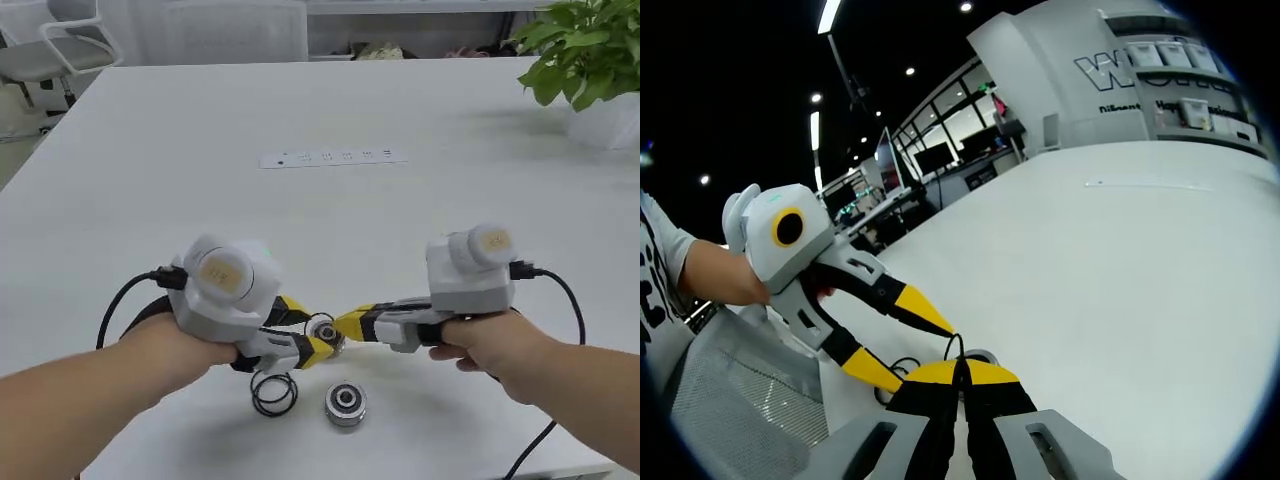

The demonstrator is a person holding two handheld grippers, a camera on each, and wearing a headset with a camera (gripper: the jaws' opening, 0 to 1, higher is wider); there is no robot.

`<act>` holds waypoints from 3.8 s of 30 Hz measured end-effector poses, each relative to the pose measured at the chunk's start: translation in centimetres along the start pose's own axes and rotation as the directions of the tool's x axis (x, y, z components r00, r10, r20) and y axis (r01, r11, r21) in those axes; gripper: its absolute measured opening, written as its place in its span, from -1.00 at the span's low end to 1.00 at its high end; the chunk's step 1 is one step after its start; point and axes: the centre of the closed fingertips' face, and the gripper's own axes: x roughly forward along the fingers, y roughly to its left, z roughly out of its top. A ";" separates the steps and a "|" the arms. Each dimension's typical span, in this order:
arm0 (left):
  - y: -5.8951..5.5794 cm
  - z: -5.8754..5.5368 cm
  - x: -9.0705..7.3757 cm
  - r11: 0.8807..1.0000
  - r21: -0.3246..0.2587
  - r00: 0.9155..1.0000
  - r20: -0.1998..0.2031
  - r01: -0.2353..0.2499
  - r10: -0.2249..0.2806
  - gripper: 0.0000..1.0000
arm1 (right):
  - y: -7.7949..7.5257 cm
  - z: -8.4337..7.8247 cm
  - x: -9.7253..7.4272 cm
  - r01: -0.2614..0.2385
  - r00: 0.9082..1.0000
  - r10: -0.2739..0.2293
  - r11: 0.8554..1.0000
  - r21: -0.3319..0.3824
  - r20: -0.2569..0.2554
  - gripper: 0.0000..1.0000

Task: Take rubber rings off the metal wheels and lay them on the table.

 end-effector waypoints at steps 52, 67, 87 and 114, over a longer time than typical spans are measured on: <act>0.0 -1.1 -8.1 0.997 -0.024 0.994 0.069 -0.078 0.079 0.17 | 3.9 1.9 -0.1 -0.084 0.995 0.082 0.996 0.024 0.052 -1.00; 0.0 -2.0 -9.5 0.994 -0.033 0.992 0.068 -0.106 0.108 0.28 | 4.9 1.1 0.9 -0.105 0.994 0.104 0.994 0.034 0.020 -1.00; 0.2 -3.5 -10.6 0.991 -0.054 0.991 0.049 -0.126 0.128 0.31 | 6.2 -0.6 3.0 -0.132 0.990 0.133 0.991 0.027 -0.048 -1.00; 0.3 -4.1 -10.6 0.991 -0.056 0.992 0.035 -0.122 0.124 0.30 | 6.6 -2.3 3.7 -0.136 0.985 0.137 0.991 0.013 -0.108 -0.89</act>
